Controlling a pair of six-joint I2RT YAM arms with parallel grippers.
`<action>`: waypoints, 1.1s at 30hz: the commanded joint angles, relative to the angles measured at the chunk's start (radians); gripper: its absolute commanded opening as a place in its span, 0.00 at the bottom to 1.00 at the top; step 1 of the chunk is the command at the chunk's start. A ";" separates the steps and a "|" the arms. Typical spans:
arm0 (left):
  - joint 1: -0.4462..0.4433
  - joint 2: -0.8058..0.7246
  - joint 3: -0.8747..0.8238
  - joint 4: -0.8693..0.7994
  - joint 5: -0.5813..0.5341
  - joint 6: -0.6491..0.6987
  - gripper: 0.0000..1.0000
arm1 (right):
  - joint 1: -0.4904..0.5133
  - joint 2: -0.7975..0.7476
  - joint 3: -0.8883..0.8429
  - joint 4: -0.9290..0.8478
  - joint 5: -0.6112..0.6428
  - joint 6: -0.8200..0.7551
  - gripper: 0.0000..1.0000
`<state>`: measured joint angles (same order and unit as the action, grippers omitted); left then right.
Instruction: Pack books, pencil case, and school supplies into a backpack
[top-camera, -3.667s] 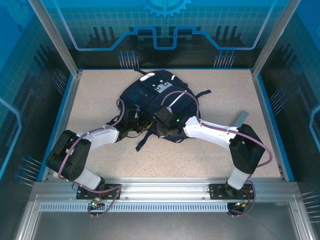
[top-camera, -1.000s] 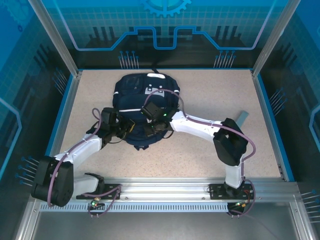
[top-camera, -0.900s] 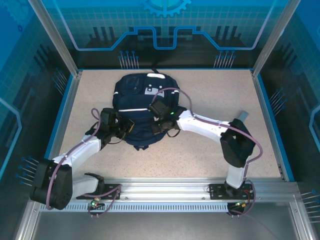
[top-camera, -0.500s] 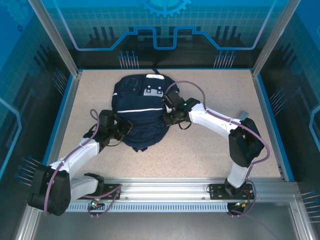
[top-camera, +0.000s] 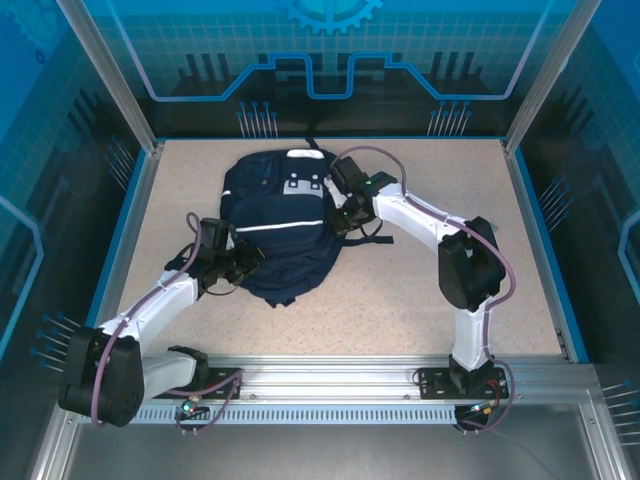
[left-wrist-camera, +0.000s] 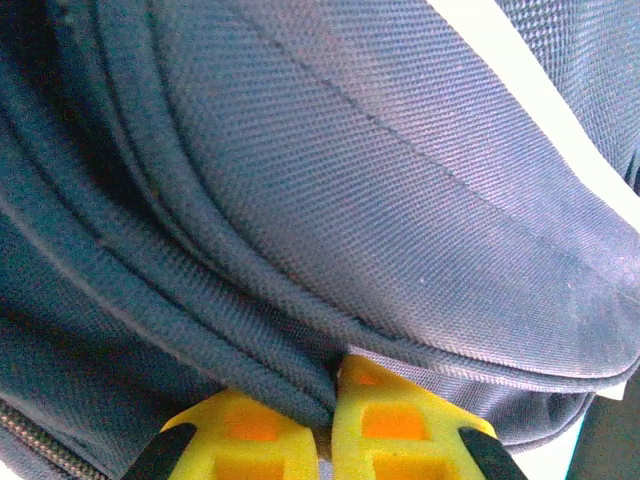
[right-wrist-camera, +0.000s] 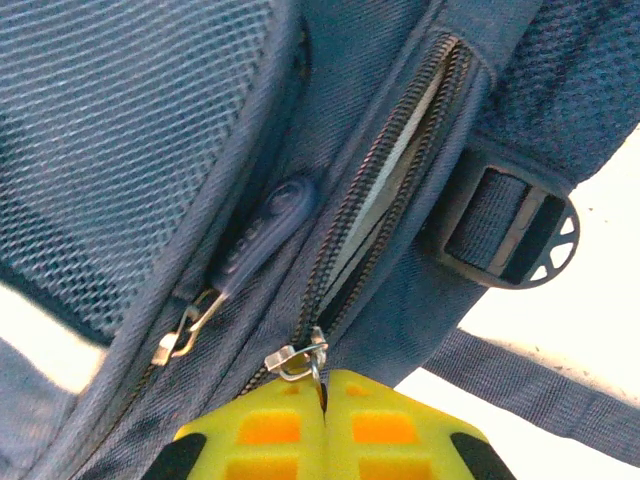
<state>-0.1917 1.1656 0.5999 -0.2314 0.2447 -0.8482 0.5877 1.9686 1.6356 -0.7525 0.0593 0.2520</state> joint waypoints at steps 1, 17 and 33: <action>0.006 0.026 -0.016 -0.243 0.049 0.107 0.00 | -0.061 0.031 0.073 0.033 0.169 0.102 0.00; 0.029 -0.017 -0.003 -0.238 0.029 0.122 0.00 | -0.090 0.039 0.097 -0.001 0.010 0.087 0.12; 0.032 -0.046 0.078 -0.256 0.008 0.135 0.22 | -0.090 -0.256 -0.128 0.081 -0.161 0.160 0.61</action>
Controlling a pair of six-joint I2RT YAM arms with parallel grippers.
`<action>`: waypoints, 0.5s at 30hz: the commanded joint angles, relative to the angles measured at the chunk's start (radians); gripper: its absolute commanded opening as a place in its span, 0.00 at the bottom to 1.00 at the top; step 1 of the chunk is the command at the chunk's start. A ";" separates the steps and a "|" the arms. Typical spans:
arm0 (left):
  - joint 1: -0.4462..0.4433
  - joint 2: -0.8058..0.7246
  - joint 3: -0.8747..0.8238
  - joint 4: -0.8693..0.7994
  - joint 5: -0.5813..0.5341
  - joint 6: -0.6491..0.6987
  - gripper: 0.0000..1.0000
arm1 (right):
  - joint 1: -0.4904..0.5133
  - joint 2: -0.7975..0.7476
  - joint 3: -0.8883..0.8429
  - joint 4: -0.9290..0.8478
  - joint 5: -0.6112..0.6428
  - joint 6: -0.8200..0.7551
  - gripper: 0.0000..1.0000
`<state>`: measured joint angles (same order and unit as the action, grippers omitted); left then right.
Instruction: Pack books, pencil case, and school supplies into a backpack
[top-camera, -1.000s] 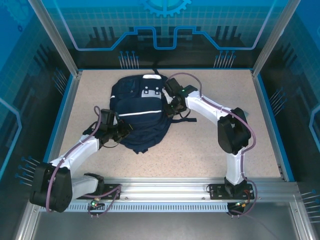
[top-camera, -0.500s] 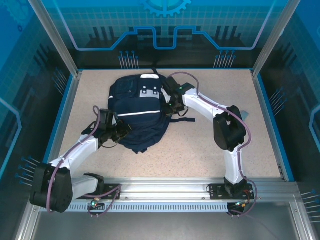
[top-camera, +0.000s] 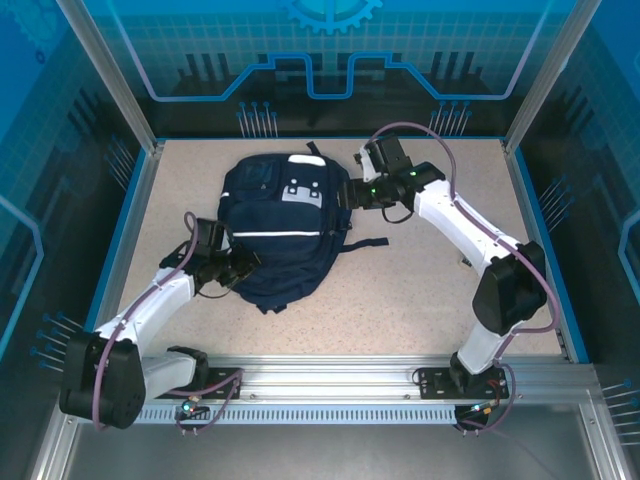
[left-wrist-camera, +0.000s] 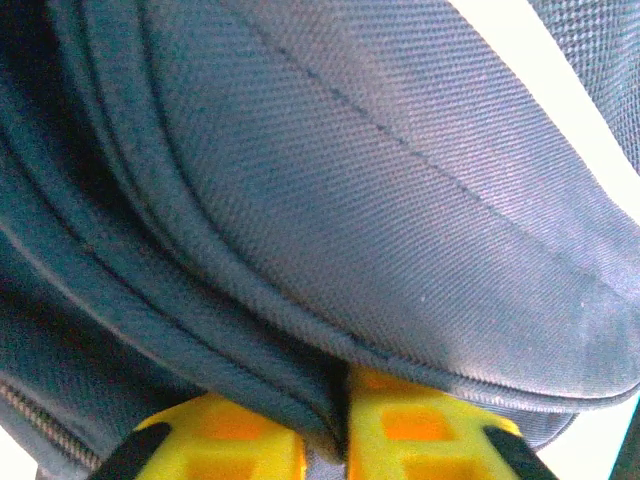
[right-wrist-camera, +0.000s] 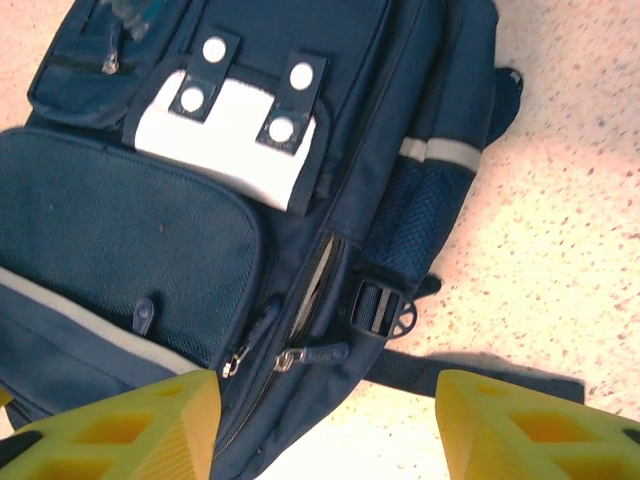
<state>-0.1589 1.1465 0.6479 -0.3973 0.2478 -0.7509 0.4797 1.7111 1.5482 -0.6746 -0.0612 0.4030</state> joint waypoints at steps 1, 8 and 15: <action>-0.001 -0.031 0.038 -0.100 -0.004 0.038 0.27 | 0.027 0.001 -0.048 0.006 -0.043 0.000 0.61; -0.001 -0.067 0.044 -0.108 0.008 -0.017 0.49 | 0.068 0.082 -0.029 -0.025 -0.021 -0.071 0.61; -0.023 -0.122 -0.116 0.155 0.105 -0.292 0.53 | 0.069 0.184 0.037 -0.033 -0.065 -0.059 0.60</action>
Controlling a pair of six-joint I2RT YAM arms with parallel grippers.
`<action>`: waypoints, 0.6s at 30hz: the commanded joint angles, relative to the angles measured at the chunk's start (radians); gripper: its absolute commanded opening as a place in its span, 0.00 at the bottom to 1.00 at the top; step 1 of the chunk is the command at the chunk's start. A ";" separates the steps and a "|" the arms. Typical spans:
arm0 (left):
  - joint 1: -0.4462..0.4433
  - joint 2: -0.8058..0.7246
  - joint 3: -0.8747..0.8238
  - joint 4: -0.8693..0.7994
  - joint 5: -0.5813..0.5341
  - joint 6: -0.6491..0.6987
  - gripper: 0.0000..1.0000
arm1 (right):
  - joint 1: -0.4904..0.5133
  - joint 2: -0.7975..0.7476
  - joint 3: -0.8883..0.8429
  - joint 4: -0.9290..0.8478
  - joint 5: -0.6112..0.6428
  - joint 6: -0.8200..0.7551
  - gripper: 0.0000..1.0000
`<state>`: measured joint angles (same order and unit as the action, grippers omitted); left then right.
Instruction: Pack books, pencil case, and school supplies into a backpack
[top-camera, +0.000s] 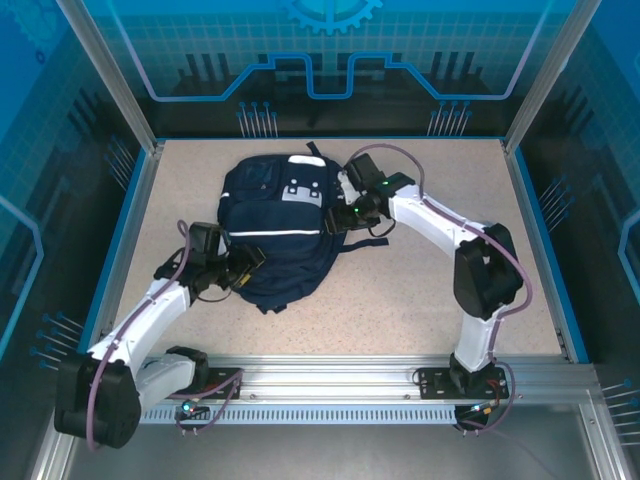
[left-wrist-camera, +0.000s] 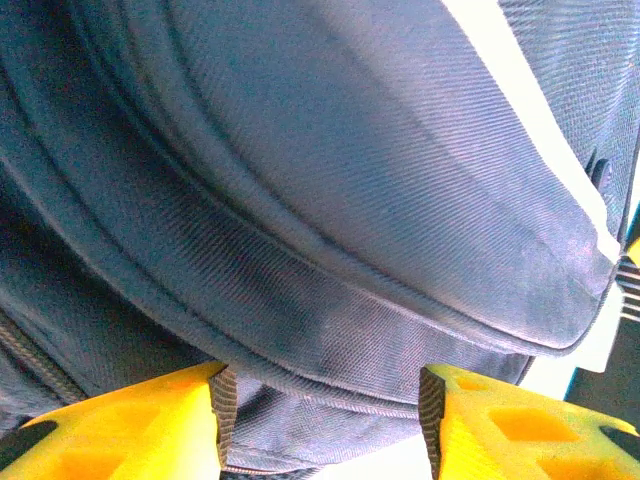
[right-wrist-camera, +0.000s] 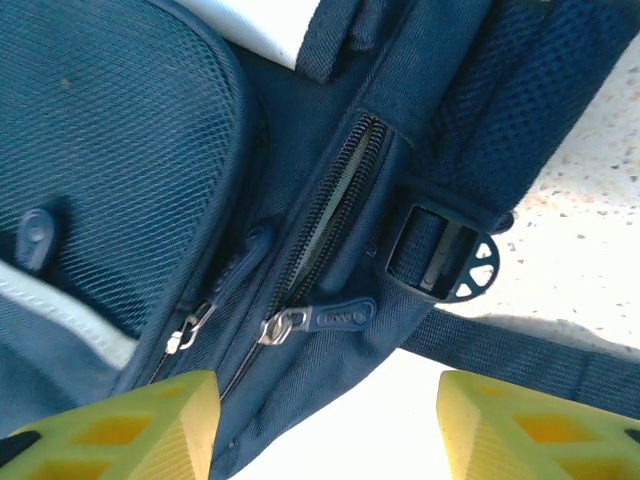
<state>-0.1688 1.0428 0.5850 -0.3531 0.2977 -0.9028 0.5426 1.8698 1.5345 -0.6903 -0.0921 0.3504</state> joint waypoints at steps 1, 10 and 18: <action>-0.018 -0.020 -0.065 0.140 0.047 -0.163 0.53 | 0.006 0.033 0.058 -0.013 -0.039 0.001 0.60; -0.028 0.057 -0.143 0.355 -0.003 -0.334 0.45 | 0.016 0.048 0.066 0.005 -0.055 0.042 0.59; -0.010 0.084 -0.091 0.237 -0.086 -0.223 0.09 | 0.020 0.020 0.031 0.021 -0.052 0.004 0.54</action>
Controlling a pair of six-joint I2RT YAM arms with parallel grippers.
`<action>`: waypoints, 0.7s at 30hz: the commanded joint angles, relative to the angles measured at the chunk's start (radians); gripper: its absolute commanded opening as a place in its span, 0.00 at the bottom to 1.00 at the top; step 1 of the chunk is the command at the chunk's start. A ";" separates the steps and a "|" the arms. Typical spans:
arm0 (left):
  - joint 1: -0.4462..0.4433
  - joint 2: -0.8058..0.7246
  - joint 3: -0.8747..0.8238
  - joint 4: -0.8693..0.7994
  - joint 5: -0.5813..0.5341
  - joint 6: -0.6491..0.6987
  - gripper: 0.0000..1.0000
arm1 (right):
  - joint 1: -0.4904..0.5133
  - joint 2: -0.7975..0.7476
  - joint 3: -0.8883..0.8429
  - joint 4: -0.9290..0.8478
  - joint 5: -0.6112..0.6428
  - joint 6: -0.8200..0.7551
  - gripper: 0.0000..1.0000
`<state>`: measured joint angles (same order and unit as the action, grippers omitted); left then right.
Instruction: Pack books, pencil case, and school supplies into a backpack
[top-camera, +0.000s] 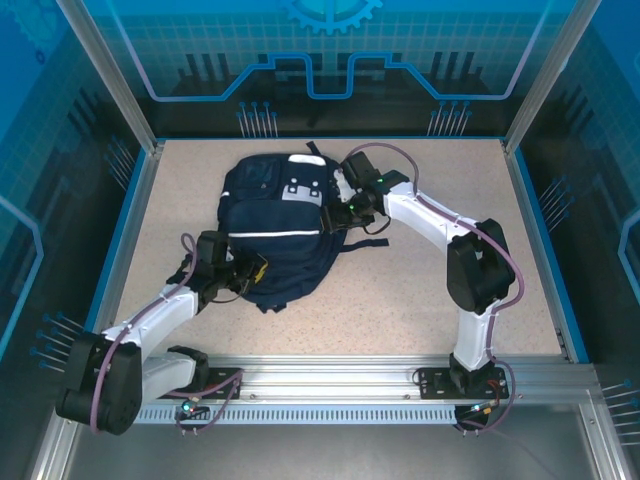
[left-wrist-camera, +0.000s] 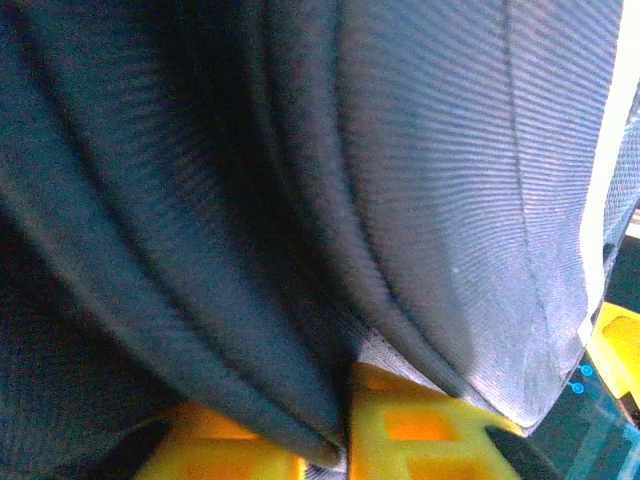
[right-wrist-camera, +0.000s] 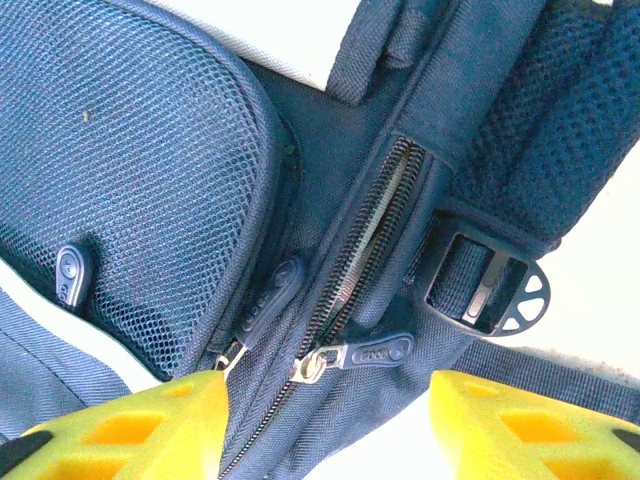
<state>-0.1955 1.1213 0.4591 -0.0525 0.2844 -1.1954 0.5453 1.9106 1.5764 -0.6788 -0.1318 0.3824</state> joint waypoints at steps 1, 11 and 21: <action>0.028 0.004 0.057 -0.126 -0.078 0.123 0.07 | 0.020 -0.026 -0.016 0.013 -0.014 -0.062 0.53; 0.258 -0.007 0.127 -0.384 0.005 0.415 0.03 | 0.081 0.007 0.008 -0.017 -0.115 -0.361 0.52; 0.294 0.055 0.200 -0.394 0.045 0.461 0.04 | 0.142 0.128 0.089 -0.053 -0.077 -0.416 0.51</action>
<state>0.0811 1.1656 0.6262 -0.4175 0.3363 -0.7750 0.6842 2.0083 1.6405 -0.6971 -0.2176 0.0017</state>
